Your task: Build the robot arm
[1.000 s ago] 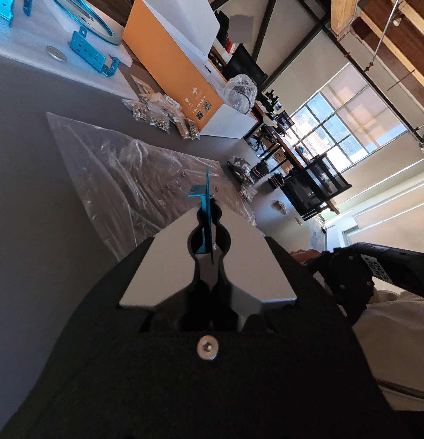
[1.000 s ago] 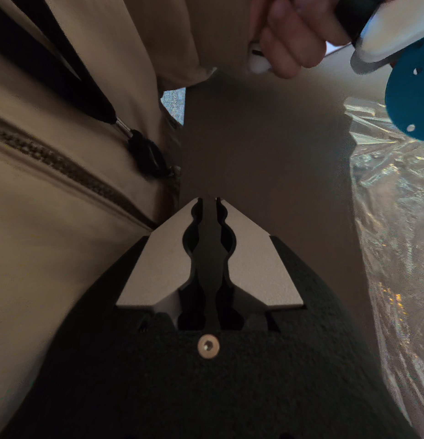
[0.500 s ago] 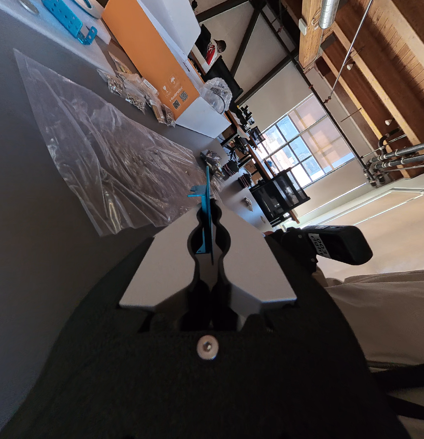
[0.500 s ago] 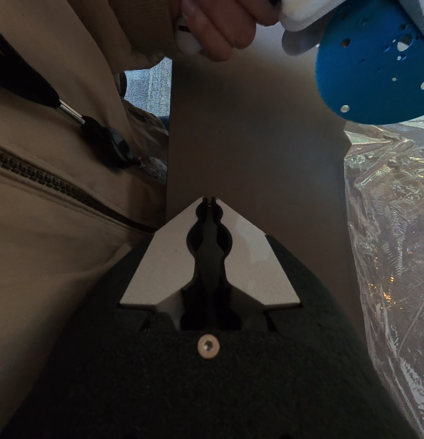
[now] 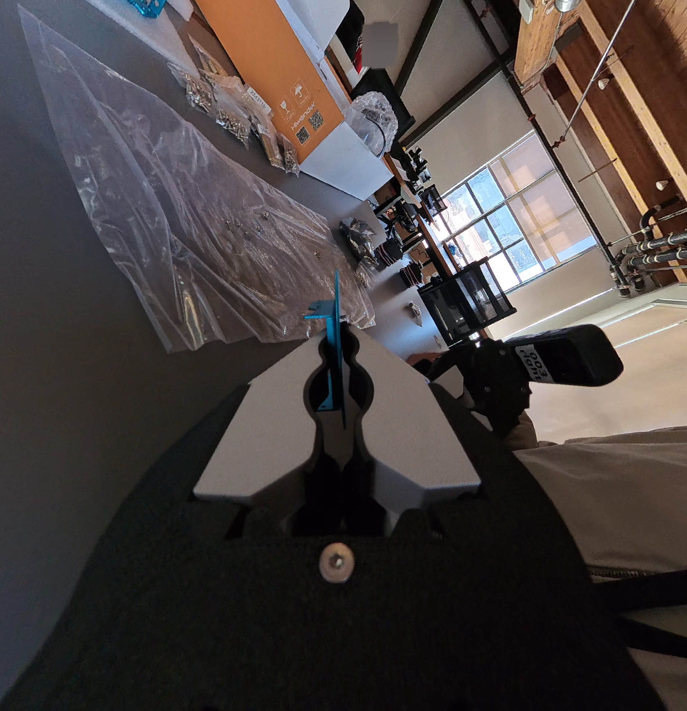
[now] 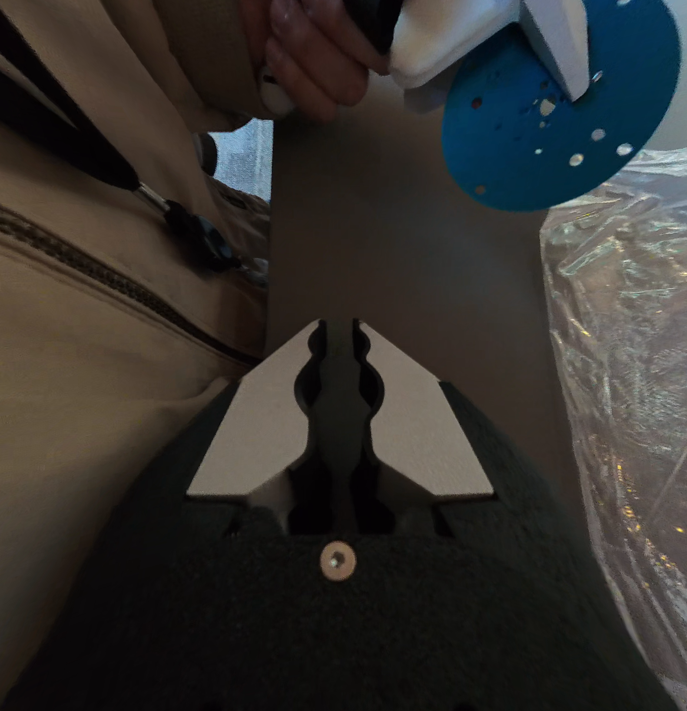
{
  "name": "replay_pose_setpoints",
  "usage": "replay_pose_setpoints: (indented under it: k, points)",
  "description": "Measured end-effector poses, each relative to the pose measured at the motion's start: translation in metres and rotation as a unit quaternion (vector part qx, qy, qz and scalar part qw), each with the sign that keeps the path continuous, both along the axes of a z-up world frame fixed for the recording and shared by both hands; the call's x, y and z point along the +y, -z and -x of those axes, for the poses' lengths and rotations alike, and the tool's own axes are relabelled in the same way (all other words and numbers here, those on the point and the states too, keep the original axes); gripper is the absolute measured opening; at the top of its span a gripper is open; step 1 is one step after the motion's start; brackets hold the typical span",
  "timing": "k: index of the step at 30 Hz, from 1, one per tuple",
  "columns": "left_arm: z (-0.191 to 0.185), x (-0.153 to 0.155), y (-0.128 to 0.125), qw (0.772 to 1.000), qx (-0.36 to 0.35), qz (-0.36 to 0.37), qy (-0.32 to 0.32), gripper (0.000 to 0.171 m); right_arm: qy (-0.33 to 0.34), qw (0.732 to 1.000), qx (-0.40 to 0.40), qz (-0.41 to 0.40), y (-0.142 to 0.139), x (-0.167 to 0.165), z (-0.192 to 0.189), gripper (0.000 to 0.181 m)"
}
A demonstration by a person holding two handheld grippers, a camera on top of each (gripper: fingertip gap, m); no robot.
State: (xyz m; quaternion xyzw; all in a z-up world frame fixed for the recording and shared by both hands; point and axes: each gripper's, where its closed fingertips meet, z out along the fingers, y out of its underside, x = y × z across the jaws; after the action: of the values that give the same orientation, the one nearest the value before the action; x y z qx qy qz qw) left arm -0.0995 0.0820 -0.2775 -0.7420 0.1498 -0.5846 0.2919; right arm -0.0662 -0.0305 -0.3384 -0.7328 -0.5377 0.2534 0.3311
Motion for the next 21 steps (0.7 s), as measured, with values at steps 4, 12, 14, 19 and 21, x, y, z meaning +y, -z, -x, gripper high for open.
replay_pose_setpoints:
  k: [4, 12, 14, 19, 21]
  points:
    - [0.002, 0.0, -0.008, 1.0, -0.004, -0.014, -0.002, 0.001, -0.023, 1.0, 0.005, 0.012, -0.004, -0.018, -0.01, 0.014]
    - [0.0, -0.004, -0.013, 1.0, -0.007, -0.024, 0.004, 0.001, -0.026, 1.0, -0.008, -0.003, 0.003, -0.036, -0.015, 0.011]
    - [-0.001, -0.006, -0.013, 1.0, -0.007, -0.023, 0.007, 0.001, -0.026, 1.0, -0.012, -0.002, 0.006, -0.036, -0.014, 0.01]
    - [-0.001, -0.013, -0.014, 1.0, -0.006, -0.025, 0.009, 0.001, -0.022, 0.999, -0.027, -0.019, 0.009, -0.034, -0.013, 0.005]
    - [0.0, -0.015, -0.014, 1.0, -0.005, -0.027, 0.008, 0.001, -0.018, 0.999, -0.027, -0.023, 0.009, -0.033, -0.014, 0.003]
